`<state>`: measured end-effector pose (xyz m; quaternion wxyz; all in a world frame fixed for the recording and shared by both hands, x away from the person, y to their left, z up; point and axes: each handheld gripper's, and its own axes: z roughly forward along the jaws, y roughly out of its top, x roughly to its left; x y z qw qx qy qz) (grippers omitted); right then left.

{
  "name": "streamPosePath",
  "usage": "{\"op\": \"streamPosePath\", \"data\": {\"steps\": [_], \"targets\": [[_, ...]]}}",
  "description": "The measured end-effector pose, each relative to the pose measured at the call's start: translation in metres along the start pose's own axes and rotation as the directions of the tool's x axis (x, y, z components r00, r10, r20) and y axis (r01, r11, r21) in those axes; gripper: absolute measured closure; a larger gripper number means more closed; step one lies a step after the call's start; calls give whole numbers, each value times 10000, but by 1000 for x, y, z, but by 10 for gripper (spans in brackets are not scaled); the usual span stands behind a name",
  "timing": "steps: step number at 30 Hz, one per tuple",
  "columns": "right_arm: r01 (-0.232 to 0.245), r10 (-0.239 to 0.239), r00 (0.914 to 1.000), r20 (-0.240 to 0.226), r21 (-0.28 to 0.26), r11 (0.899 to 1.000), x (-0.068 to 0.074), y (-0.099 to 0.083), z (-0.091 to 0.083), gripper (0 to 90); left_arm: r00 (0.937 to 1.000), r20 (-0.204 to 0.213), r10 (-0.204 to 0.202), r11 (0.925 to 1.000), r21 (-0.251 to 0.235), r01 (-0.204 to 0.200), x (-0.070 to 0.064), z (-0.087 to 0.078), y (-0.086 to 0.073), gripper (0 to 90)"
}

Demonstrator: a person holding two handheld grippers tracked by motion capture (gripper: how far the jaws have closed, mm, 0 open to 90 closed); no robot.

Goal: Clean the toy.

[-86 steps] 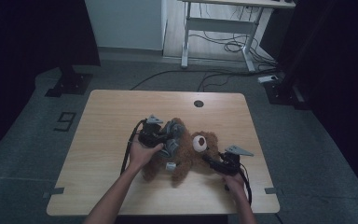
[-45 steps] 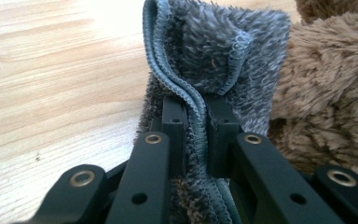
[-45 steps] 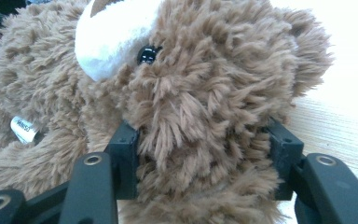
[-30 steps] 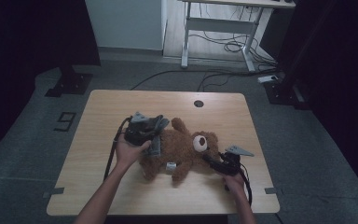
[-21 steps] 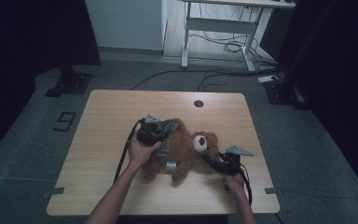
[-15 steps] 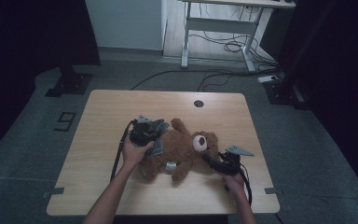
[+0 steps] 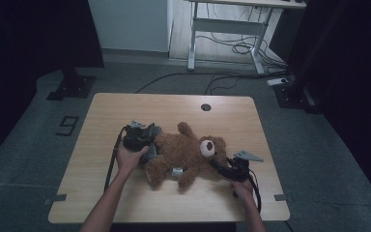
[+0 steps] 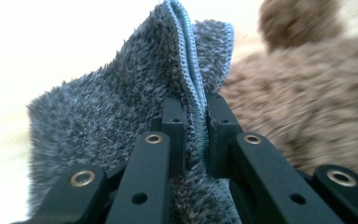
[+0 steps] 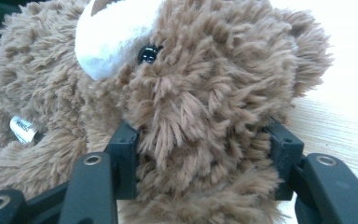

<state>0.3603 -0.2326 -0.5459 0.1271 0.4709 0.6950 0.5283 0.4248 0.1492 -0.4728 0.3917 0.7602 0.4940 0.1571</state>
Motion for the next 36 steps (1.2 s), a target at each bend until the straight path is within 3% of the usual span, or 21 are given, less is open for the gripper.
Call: {"op": "streamPosePath", "data": {"steps": [2, 3, 4, 5, 6, 7, 8, 12, 13, 16, 17, 18, 19, 20, 21, 22, 23, 24, 27, 32, 36], "targets": [[18, -18, 10000, 23, 10, 10000, 0, 0, 0, 435, 9999, 84, 134, 9998, -145, -133, -5, -5, 5, 799], [18, -18, 10000, 23, 10, 10000, 0, 0, 0, 435, 9994, 211, 275, 9992, -299, -269, -10, -9, 9, 799], [12, -12, 10000, 26, -13, 10000, 0, 0, 0, 435, 9966, 431, 703, 9963, -517, -680, -24, -14, 18, 799], [12, -12, 10000, 26, -13, 10000, 0, 0, 0, 435, 9966, 431, 703, 9963, -517, -680, -24, -14, 18, 799], [18, -18, 10000, 31, -1, 10000, 0, 0, 0, 435, 9925, 607, 1058, 9928, -632, -1020, -39, -16, 25, 799], [18, -18, 10000, 31, -1, 10000, 0, 0, 0, 435, 9925, 607, 1058, 9928, -632, -1020, -39, -16, 25, 798], [22, -22, 10000, 31, -27, 10000, 0, 0, 0, 435, 9857, 957, 1386, 9885, -741, -1318, -57, -14, 30, 798], [37, -37, 10000, 6, -12, 10000, 0, 0, 0, 435, 9703, 1400, 1972, 9797, -643, -1898, -88, -2, 37, 796], [37, -37, 10000, 0, -14, 10000, 0, 0, 0, 436, 9703, 1400, 1972, 9797, -643, -1898, -88, -2, 37, 796], [38, -38, 10000, -10, -12, 10000, 0, 0, 0, 436, 9582, 1677, 2317, 9728, -332, -2294, -112, 18, 40, 796], [38, -38, 10000, -10, -12, 10000, 0, 0, 0, 436, 9582, 1677, 2317, 9728, -332, -2294, -112, 18, 40, 796], [56, -56, 10000, 13, -13, 10000, 0, 0, 0, 437, 9542, 1778, 2407, 9698, -28, -2441, -119, 29, 41, 796], [80, -80, 10000, 31, 9, 10000, 0, -1, 0, 437, 9542, 1778, 2407, 9698, -28, -2441, -119, 29, 41, 796], [77, -77, 10000, 51, -17, 10000, 1, -1, 0, 439, 9500, 1924, 2457, 9654, 398, -2578, -128, 41, 41, 795], [77, -77, 10000, 51, -17, 10000, 1, -1, 0, 439, 9500, 1924, 2457, 9654, 398, -2578, -128, 41, 41, 794], [87, -87, 9999, 53, -37, 10000, 1, -1, 0, 444, 9449, 1837, 2709, 9555, 675, -2870, -138, 50, 42, 794], [87, -87, 9999, 53, -37, 10000, 1, -1, 0, 444, 9449, 1837, 2709, 9555, 675, -2870, -138, 50, 42, 794], [112, -111, 9999, 70, -40, 9999, 1, -1, 0, 445, 9416, 1435, 3047, 9429, 943, -3195, -147, 57, 41, 796], [146, -146, 9998, 105, -26, 9999, 2, -1, 0, 445, 9413, 1153, 3172, 9383, 1057, -3292, -148, 61, 40, 802], [254, -254, 9996, 125, -7, 9997, 3, 0, 0, 445, 9478, 1200, 2955, 9438, 1169, -3091, -135, 56, 40, 807], [275, -275, 9995, 126, -23, 9996, 3, 0, 0, 445, 9495, 1068, 2951, 9463, 1045, -3059, -126, 47, 40, 806]]}}
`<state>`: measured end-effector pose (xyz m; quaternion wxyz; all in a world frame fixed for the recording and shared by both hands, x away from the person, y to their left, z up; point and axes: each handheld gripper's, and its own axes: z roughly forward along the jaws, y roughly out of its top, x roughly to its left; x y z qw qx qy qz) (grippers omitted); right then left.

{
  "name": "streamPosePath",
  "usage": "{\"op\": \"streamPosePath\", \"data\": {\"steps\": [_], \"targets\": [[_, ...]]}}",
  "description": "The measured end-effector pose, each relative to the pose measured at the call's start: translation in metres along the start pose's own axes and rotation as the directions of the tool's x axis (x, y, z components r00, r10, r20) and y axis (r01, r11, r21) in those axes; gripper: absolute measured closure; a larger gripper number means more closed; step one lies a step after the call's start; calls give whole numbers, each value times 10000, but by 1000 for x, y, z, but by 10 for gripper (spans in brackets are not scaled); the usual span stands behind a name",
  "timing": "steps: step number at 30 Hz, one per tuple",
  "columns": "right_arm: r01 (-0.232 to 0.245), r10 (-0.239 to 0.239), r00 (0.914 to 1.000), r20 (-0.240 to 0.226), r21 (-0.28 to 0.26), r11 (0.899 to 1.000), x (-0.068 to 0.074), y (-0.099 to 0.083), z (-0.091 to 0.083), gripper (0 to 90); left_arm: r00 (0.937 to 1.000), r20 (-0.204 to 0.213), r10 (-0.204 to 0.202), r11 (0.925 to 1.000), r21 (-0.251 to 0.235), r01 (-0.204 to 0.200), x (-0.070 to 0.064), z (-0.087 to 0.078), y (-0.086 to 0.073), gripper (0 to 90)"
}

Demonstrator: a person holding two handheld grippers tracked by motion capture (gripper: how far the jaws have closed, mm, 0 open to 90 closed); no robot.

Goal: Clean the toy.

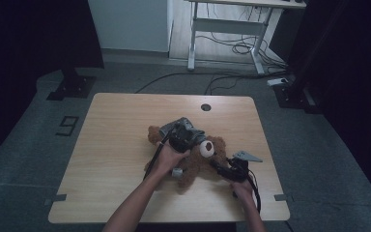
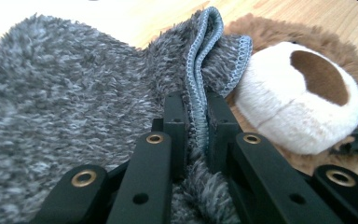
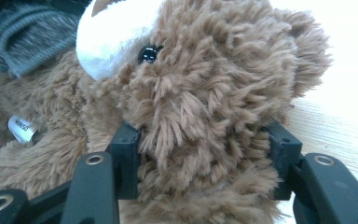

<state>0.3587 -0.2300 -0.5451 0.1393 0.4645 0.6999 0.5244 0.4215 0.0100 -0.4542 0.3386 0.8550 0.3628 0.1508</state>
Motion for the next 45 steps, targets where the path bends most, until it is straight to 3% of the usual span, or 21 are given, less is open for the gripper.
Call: {"op": "streamPosePath", "data": {"steps": [3, 5, 7, 8, 11, 13, 14, 15, 16, 18, 21, 27, 28, 33, 34, 35, 36, 37, 38, 45], "targets": [[-8, 8, 10000, -6, 38, 10000, 0, 0, 0, 445, 9999, -113, -80, 9999, -65, 80, 6, -6, -2, 806], [-28, 28, 10000, -14, 48, 10000, 0, 0, 0, 445, 9987, -411, -288, 9995, -105, 284, 20, -15, -7, 806], [-34, 34, 10000, -17, 49, 10000, 0, 0, 0, 445, 9982, -520, -285, 9996, -70, 282, 24, -17, -9, 809], [-31, 31, 10000, -18, 46, 10000, 0, 0, 0, 445, 9967, -761, -267, 9995, 130, 278, 32, -19, -16, 810], [16, -16, 10000, -12, 2, 10000, 0, 0, 1, 445, 9959, -737, -517, 9985, 132, 528, 42, -23, -24, 811], [18, -18, 10000, 3, 4, 10000, 0, -1, 1, 445, 9929, -967, -693, 9974, 120, 708, 50, -26, -31, 813], [-14, 14, 10000, 19, 13, 10000, 1, -1, 1, 445, 9883, -1270, -846, 9959, 218, 881, 59, -27, -37, 813], [-14, 14, 10000, 19, 13, 10000, 1, -1, 1, 445, 9883, -1270, -846, 9959, 218, 881, 59, -27, -37, 814], [-32, 32, 10000, 30, 4, 10000, 1, -1, 1, 445, 9830, -1415, -1172, 9915, 393, 1239, 71, -28, -49, 814], [-62, 62, 10000, 8, 0, 10000, 0, -1, 1, 445, 9805, -1455, -1322, 9892, 433, 1398, 77, -28, -55, 814], [-92, 92, 10000, -11, -5, 10000, 0, -1, 1, 445, 9729, -1256, -1940, 9793, 333, 1996, 90, -32, -73, 813], [-80, 80, 10000, 46, -4, 10000, 0, -1, 1, 447, 9724, -1285, -1950, 9803, 76, 1975, 89, -42, -71, 809], [-91, 91, 9999, 87, -15, 10000, 0, -1, 1, 452, 9743, -1319, -1826, 9831, -128, 1826, 85, -48, -65, 808], [-106, 111, 9990, 437, -113, 9999, 3, -1, 3, 477, 9785, -1046, -1775, 9830, -656, 1713, 79, -57, -53, 806], [-54, 66, 9973, 732, -162, 9999, 5, 0, 5, 487, 9811, -967, -1678, 9821, -1022, 1579, 72, -61, -47, 807], [-54, 66, 9973, 732, -162, 9999, 5, 0, 5, 487, 9811, -967, -1678, 9821, -1022, 1579, 72, -61, -47, 807], [-73, 97, 9949, 1008, -245, 9997, 6, 1, 8, 494, 9860, -967, -1358, 9856, -1140, 1246, 63, -61, -39, 807], [-73, 97, 9949, 1008, -245, 9997, 6, 1, 8, 494, 9860, -967, -1358, 9856, -1140, 1246, 63, -61, -39, 807], [-92, 137, 9920, 1252, -365, 9993, 5, 3, 13, 500, 9894, -961, -1086, 9891, -1098, 979, 57, -58, -33, 807], [-225, 326, 9820, 1858, -564, 9982, 0, 13, 27, 509, 9950, -637, -768, 9922, -1030, 700, 45, -36, -6, 803]]}}
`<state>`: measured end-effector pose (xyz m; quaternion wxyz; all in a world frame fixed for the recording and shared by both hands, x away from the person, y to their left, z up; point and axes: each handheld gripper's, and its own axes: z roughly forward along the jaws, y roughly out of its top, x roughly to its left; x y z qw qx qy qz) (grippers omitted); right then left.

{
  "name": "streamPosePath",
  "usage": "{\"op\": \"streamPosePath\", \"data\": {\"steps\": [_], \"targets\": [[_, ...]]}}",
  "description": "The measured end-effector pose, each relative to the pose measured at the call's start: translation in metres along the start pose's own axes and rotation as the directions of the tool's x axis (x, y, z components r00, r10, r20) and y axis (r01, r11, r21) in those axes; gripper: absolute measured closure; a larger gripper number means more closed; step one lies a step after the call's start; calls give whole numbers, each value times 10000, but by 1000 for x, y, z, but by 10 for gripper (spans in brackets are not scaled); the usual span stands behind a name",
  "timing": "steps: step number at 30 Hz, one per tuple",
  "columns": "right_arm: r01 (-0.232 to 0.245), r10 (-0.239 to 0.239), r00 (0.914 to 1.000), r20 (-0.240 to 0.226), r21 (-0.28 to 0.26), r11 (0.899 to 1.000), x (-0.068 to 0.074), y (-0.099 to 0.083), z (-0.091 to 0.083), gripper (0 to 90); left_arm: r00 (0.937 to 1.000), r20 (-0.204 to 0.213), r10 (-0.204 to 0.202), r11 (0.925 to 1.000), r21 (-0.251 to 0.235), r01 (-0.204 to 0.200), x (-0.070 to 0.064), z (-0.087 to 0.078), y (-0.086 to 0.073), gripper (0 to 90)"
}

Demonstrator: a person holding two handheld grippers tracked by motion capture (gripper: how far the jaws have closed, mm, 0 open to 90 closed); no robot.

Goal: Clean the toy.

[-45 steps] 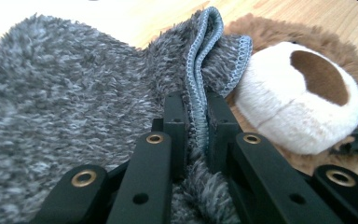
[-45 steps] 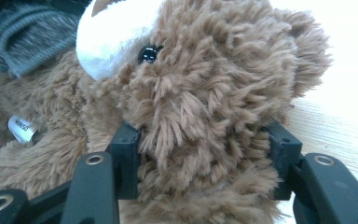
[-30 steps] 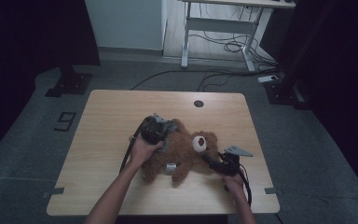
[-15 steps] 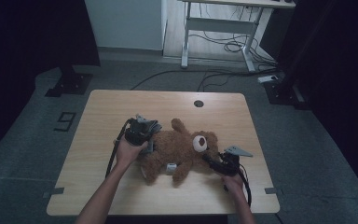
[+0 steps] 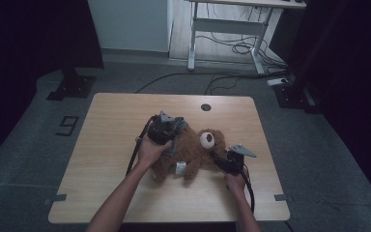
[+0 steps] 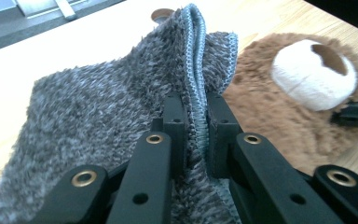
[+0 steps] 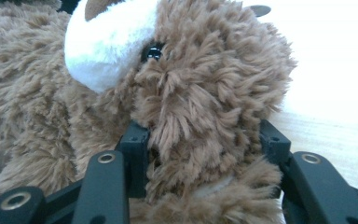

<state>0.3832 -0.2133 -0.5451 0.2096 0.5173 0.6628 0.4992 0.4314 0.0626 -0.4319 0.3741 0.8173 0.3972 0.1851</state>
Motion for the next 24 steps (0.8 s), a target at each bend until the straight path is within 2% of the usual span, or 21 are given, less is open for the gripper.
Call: {"op": "streamPosePath", "data": {"steps": [3, 8, 12, 16, 17, 19, 24], "targets": [[20, -15, 9995, 320, -159, 9999, -1, 2, 5, 510, 9999, 24, 120, 9998, 149, -120, -3, 8, 7, 801], [35, -24, 9987, 514, -220, 9998, 2, 1, 5, 510, 9998, 127, -183, 9986, 491, 177, 0, 24, 8, 799], [10, -11, 9999, 131, 43, 10000, 2, 2, 0, 456, 9990, 329, -314, 9972, 695, 291, 0, 31, -4, 806], [-114, 126, 9984, -549, 215, 9997, -6, 0, -8, 308, 9973, 630, -390, 9978, 554, 355, -1, 29, -15, 817], [-203, 230, 9969, -756, 365, 9991, -8, 0, -11, 281, 9975, 634, -322, 9983, 500, 291, -3, 28, -18, 819], [-196, 242, 9959, -876, 529, 9984, -10, 2, -16, 226, 9979, 620, -165, 9992, 385, 141, -7, 26, -24, 822], [-353, 398, 9906, -1310, 367, 9987, -18, 16, -33, 138, 9961, 882, -97, 9998, 202, 80, -12, 18, -36, 828]]}}
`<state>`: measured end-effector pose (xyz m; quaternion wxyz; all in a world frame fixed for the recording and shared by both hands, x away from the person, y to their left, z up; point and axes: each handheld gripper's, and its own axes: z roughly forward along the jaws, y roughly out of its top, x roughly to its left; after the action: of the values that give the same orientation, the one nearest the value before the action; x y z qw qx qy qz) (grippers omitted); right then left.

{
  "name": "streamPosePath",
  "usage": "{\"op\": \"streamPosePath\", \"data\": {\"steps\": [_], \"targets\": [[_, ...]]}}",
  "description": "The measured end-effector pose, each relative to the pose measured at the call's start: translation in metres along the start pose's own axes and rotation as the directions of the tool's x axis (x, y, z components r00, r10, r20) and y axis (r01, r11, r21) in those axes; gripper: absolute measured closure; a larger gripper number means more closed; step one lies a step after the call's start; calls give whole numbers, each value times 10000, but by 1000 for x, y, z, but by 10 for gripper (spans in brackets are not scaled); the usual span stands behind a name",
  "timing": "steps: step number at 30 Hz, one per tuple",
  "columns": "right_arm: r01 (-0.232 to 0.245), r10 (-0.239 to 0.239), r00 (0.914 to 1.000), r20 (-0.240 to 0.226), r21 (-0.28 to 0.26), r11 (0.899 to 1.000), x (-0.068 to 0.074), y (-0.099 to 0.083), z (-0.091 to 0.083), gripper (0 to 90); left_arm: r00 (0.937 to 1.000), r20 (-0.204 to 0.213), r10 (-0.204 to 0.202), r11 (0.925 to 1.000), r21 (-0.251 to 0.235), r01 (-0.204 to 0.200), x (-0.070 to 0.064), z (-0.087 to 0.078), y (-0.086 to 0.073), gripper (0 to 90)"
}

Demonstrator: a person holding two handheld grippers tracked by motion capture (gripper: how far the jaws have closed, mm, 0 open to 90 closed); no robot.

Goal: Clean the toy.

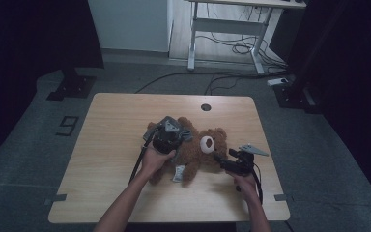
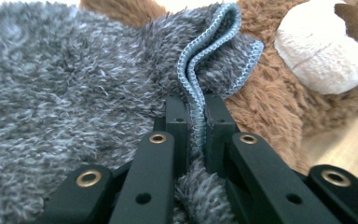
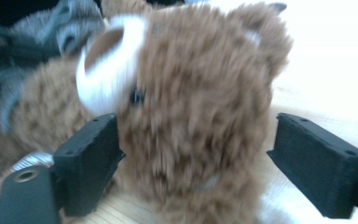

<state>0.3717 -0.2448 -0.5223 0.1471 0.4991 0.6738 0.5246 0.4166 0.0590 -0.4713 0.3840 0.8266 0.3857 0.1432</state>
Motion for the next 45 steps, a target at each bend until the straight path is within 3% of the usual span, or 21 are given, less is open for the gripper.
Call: {"op": "streamPosePath", "data": {"steps": [4, 9, 12, 14, 20, 22, 23, 24, 25, 29, 36, 40, 45], "targets": [[-85, 83, 9999, -97, -237, 9997, 0, 14, -5, 119, 9999, 159, 10, 9999, -149, -7, -6, -5, -11, 829], [174, -170, 9997, -189, 220, 9996, 8, 30, 9, 77, 9998, 155, 109, 9994, -333, -103, -13, -10, -21, 830], [246, -242, 9996, -158, 278, 9993, 12, 37, 12, 55, 9998, 207, 35, 9990, -451, -26, -14, -11, -24, 830], [332, -332, 9994, -4, 299, 9990, 16, 45, 15, 34, 9995, 218, 208, 9991, -372, -199, -17, -12, -25, 829], [393, -392, 9992, -29, 622, 9973, 24, 57, 30, 15, 9990, 435, 28, 9992, -393, -10, -16, -14, -28, 830], [516, -515, 9987, -40, 843, 9951, 27, 56, 37, 7, 9988, 497, -1, 9991, -416, 22, -16, -15, -28, 829], [777, -812, 9964, 253, 1166, 9901, 29, 53, 42, 8, 9984, 562, -28, 9991, -432, 52, -15, -15, -29, 829], [777, -812, 9964, 253, 1166, 9901, 29, 53, 42, 8, 9984, 562, -28, 9991, -432, 52, -15, -15, -29, 828], [1084, -1178, 9915, 546, 1512, 9825, 31, 46, 47, 0, 9974, 713, -124, 9989, -444, 156, -15, -16, -30, 828], [1139, -1237, 9905, 607, 1447, 9829, 29, 36, 41, 0, 9963, 854, 45, 9989, -473, -5, -19, -21, -33, 826], [600, -627, 9978, 225, 1062, 9925, 23, 17, 31, 0, 9952, 883, 414, 9983, -447, -376, -29, -27, -44, 826], [418, -412, 9991, -79, 1026, 9939, 22, 10, 30, 1, 9947, 937, 434, 9983, -439, -394, -31, -29, -48, 824], [442, -391, 9974, -612, 847, 9954, 22, 3, 22, 159, 9943, 970, 446, 9978, -533, -395, -40, -35, -57, 819]]}}
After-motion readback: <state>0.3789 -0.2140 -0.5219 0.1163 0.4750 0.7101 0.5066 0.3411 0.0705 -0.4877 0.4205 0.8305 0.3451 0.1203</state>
